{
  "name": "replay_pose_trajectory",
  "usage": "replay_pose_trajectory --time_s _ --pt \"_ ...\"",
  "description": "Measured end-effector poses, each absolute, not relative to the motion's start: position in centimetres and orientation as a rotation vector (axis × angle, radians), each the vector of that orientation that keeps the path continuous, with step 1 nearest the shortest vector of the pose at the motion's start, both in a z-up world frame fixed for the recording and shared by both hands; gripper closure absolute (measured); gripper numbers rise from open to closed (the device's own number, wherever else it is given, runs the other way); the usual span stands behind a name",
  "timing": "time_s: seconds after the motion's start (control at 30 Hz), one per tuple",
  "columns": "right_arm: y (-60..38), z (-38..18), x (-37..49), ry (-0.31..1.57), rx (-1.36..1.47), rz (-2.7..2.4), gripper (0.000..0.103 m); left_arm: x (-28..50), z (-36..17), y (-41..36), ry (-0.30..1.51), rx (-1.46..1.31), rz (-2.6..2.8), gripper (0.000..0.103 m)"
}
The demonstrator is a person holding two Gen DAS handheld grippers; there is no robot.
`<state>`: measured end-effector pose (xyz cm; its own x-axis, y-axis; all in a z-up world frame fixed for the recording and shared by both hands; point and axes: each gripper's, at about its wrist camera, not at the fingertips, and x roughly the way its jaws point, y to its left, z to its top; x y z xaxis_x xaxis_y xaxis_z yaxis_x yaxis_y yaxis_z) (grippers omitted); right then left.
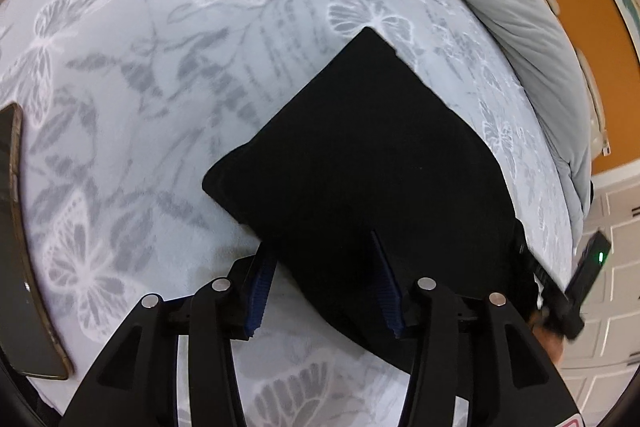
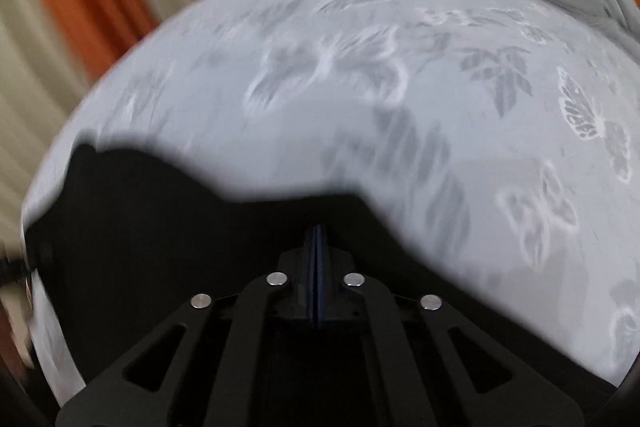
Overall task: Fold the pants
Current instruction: 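Fold the waistband over with the left gripper toward the right gripper, then release the folded black pants and lift both open grippers away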
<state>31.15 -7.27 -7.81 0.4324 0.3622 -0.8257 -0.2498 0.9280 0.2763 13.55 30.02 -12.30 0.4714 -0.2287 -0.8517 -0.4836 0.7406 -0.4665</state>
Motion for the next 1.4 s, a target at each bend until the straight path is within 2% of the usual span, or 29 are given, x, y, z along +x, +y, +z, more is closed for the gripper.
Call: replay_pose_trajectory --time_s 0.07,0.2,0.37,0.43,0.6,0.63,0.7,0.8,0.83,0.87,0.9,0.93,0.97,1.1,1.2,1.23,1.4 --pt "-7.5 -7.6 31.7 1.069 0.170 0.373 0.103 13.7 -12.4 30.2 1.097 -0.768 0.171 0.056" --pt "-9.4 -1.6 27.7 0.914 0.177 0.378 0.100 14.3 -12.3 30.2 1.090 -0.782 0.148 0.056" --pt "-13.7 2.1 20.6 0.943 0.102 0.278 0.098 15.1 -11.5 29.2 1.056 -0.732 0.128 0.078" --pt "-15.9 1.9 18.1 0.964 0.110 0.240 0.097 15.1 -10.4 28.4 1.022 -0.706 0.117 0.082" --pt "-22.1 0.7 11.7 0.894 0.191 0.152 0.097 14.3 -3.4 23.6 0.816 -0.589 0.048 0.087" --pt "-23.0 0.4 11.0 0.891 0.210 0.125 0.097 14.1 -1.8 22.3 0.775 -0.560 0.026 0.091" --pt "-24.1 0.3 10.9 0.927 0.251 0.094 0.096 13.0 2.8 17.7 0.653 -0.444 -0.054 0.093" --pt "-26.0 1.8 9.7 0.874 0.338 0.109 0.096 11.1 7.1 9.3 0.538 -0.319 -0.233 0.092" --pt "-26.7 2.2 9.4 0.865 0.337 0.096 0.096 10.4 7.7 6.0 0.525 -0.269 -0.302 0.089" --pt "-27.1 2.3 9.2 0.859 0.334 0.086 0.087 10.0 7.5 3.3 0.532 -0.229 -0.355 0.077" --pt "-27.9 2.3 8.7 0.851 0.325 0.055 0.063 9.8 6.8 0.2 0.560 -0.183 -0.421 0.067" --pt "-28.7 2.3 8.4 0.846 0.303 0.018 0.050 9.6 5.9 -1.9 0.590 -0.150 -0.468 0.040" --pt "-29.2 2.3 8.1 0.844 0.282 -0.008 0.042 9.1 4.1 -4.7 0.623 -0.084 -0.501 0.026" --pt "-31.1 1.9 7.3 0.870 0.246 -0.018 0.042 6.7 -1.1 -9.3 0.658 0.186 -0.462 0.026" --pt "-31.5 1.7 7.0 0.877 0.272 0.041 0.042 5.9 -0.8 -7.3 0.655 0.145 -0.453 0.022" --pt "-31.3 1.4 7.1 0.883 0.294 0.071 0.042 6.0 -0.1 -5.9 0.644 0.102 -0.422 0.017" --pt "-29.3 -0.3 9.8 0.920 0.418 0.214 0.041 8.5 1.3 -0.2 0.643 -0.011 -0.193 0.017"
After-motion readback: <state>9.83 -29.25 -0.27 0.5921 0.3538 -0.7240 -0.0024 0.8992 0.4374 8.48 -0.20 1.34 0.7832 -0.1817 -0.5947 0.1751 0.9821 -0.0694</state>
